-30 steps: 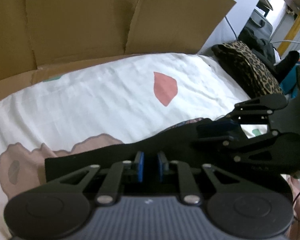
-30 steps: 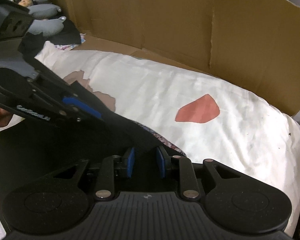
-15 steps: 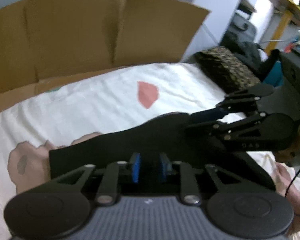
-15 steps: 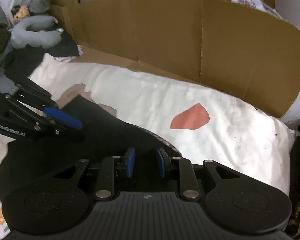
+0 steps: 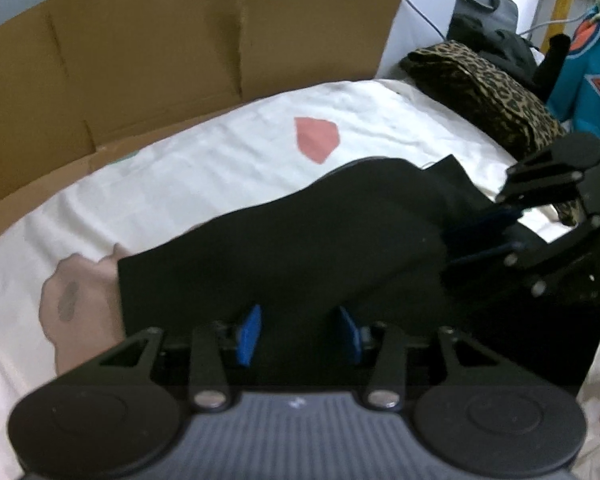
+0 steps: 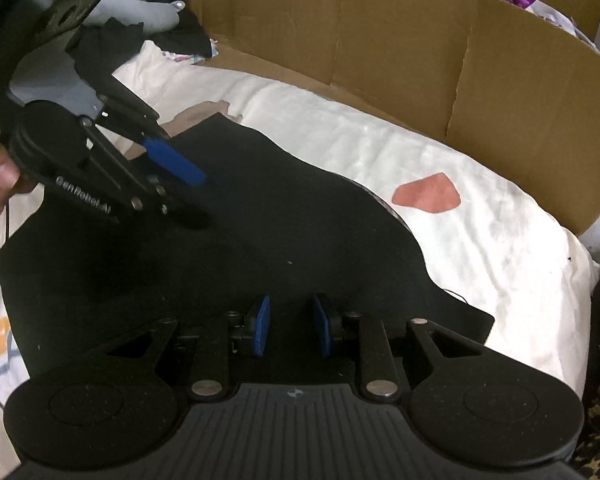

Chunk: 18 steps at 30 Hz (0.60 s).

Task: Fold clothes
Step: 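Lower the trousers flat onto the sheet with both tools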

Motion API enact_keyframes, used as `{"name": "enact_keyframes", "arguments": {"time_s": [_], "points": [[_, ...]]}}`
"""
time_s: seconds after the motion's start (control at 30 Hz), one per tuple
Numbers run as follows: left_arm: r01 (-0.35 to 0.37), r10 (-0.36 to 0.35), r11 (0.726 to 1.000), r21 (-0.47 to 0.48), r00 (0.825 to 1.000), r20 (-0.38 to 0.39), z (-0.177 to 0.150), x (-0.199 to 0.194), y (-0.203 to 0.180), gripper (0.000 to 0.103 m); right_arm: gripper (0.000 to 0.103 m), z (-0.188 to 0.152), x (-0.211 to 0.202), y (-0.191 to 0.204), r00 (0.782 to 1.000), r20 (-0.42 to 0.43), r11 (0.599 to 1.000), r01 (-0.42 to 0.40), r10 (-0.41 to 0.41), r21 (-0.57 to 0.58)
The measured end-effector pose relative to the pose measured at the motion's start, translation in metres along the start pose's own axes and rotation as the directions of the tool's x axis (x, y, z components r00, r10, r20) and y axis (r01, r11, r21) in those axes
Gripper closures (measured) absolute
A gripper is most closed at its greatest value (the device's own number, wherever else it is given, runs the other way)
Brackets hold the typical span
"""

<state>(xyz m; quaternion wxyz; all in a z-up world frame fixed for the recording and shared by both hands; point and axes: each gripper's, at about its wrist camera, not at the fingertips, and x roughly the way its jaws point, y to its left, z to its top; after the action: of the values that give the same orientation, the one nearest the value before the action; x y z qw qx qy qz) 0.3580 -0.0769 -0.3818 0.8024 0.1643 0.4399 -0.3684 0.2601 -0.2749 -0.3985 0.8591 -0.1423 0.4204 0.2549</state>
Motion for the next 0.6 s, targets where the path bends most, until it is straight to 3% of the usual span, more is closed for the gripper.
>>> {"name": "enact_keyframes", "arguments": {"time_s": [0.27,0.43,0.6], "points": [[-0.006,0.004,0.998,-0.061,1.000,-0.022,-0.009,-0.025,0.020,0.054,0.073,-0.006,-0.018,-0.011,0.999,-0.035,1.000,0.012,-0.011,0.018],[0.054,-0.054,0.997,-0.054,0.999,0.000,-0.018,-0.054,0.013,0.054,0.073,-0.009,-0.034,-0.008,0.999,-0.038,0.999,-0.021,0.022,0.032],[0.112,-0.114,0.992,-0.051,0.993,-0.036,-0.037,-0.059,0.003,0.054,0.074,-0.019,-0.042,0.001,0.998,-0.051,0.999,-0.045,0.046,0.019]]}}
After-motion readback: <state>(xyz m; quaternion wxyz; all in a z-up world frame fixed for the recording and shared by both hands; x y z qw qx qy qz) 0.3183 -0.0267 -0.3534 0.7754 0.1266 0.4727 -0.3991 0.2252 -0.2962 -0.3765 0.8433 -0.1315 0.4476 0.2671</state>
